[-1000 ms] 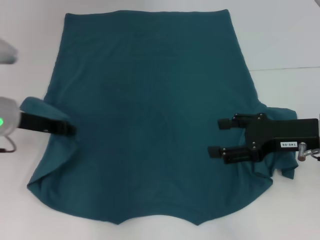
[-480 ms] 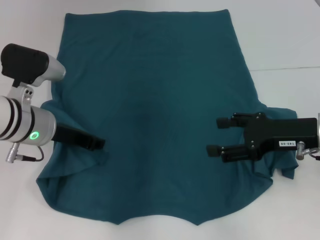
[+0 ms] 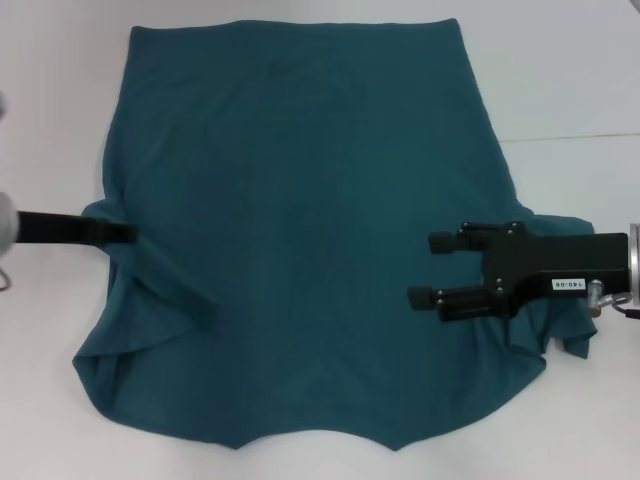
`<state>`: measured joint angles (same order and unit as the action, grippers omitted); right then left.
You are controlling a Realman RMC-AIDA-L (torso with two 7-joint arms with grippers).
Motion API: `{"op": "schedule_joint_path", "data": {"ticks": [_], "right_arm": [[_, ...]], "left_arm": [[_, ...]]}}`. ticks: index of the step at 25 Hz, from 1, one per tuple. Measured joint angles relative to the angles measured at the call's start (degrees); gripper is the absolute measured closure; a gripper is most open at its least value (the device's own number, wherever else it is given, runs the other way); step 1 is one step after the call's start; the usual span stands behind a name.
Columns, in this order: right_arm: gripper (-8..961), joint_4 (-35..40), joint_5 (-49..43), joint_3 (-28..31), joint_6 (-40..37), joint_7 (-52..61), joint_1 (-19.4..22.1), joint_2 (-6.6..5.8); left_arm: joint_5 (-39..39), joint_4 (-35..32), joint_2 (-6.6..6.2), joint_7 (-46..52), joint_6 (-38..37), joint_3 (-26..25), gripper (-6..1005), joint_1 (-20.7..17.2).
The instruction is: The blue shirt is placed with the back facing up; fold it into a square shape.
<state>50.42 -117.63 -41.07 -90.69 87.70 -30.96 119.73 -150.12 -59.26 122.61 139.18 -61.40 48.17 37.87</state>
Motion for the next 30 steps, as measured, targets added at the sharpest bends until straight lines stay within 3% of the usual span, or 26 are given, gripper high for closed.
{"op": "schedule_joint_path", "data": {"ticks": [5,12,20,30], "right_arm": [[35,-0.9,0.6,-0.3,0.5,-0.6,-0.4,-0.01],[36,-1.5,0.6,-0.3,0.7,-0.7,-1.5,-0.03],[37,-2.2,0.7,-0.3,1.6,-0.7,-2.3,-0.02],[38,-2.9,0.7,-0.3,1.8,-1.3,-3.2,-0.02]], "left_arm": [[0.5,9.7,-3.34,2.9,7.0,-4.8,274,2.4],[0.6,18.9,-4.81,3.1,15.4,-6.0,82,5.8],[0.7,24.2,-5.98,3.1,19.0,-6.2,61,8.1],[0.7,27.0,-6.04,1.8,19.2,-5.6,61,8.8]]}}
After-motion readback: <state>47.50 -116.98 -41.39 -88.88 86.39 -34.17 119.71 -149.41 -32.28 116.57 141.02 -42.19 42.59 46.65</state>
